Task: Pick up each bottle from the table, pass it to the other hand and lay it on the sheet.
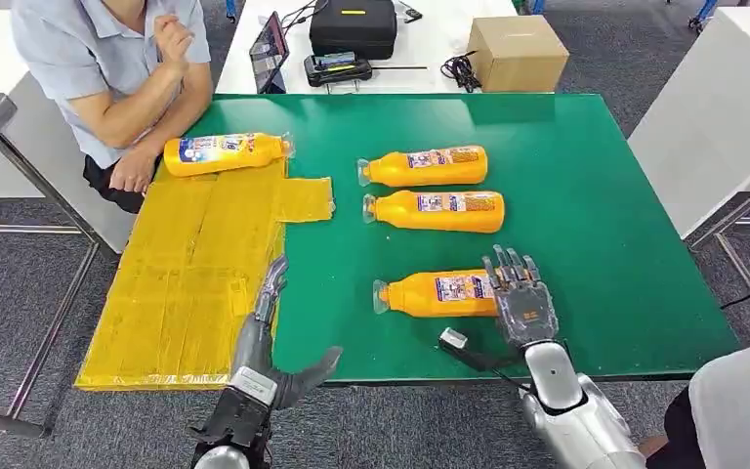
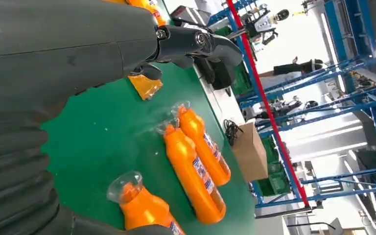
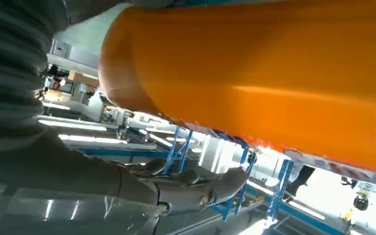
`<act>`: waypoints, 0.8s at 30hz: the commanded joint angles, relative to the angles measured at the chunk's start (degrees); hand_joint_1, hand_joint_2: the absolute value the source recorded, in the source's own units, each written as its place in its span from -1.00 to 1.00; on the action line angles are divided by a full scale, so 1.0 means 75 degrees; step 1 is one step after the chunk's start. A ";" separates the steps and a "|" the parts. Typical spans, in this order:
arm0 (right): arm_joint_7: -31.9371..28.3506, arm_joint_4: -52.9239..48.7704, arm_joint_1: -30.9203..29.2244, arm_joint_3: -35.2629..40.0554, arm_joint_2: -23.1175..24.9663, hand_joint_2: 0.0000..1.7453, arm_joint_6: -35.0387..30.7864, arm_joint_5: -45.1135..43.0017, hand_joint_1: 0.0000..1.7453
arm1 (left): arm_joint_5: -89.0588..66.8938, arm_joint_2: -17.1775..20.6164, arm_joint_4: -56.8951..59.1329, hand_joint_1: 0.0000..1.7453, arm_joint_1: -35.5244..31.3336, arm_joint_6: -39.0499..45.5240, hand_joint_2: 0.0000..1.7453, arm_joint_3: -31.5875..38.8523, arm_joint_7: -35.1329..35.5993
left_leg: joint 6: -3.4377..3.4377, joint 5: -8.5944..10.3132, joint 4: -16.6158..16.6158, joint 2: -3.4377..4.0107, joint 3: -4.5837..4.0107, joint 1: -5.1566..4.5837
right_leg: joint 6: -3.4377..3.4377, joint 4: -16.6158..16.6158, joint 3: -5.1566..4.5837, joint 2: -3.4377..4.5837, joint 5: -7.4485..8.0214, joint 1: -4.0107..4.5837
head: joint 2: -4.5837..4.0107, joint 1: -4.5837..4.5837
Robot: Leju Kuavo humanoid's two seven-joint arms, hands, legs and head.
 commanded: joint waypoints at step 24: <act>-0.1249 0.2075 -0.0669 -0.0298 0.0050 1.00 0.0486 -0.1589 0.52 | 0.0209 0.0326 0.0600 -1.00 -0.0435 -0.0084 1.00 -0.0350 -0.0053 | -0.0010 0.0003 -0.0007 -0.0004 0.0077 0.0006 | -0.0016 -0.0015 0.0078 -0.0015 0.0001 0.0008 | 0.0000 0.0000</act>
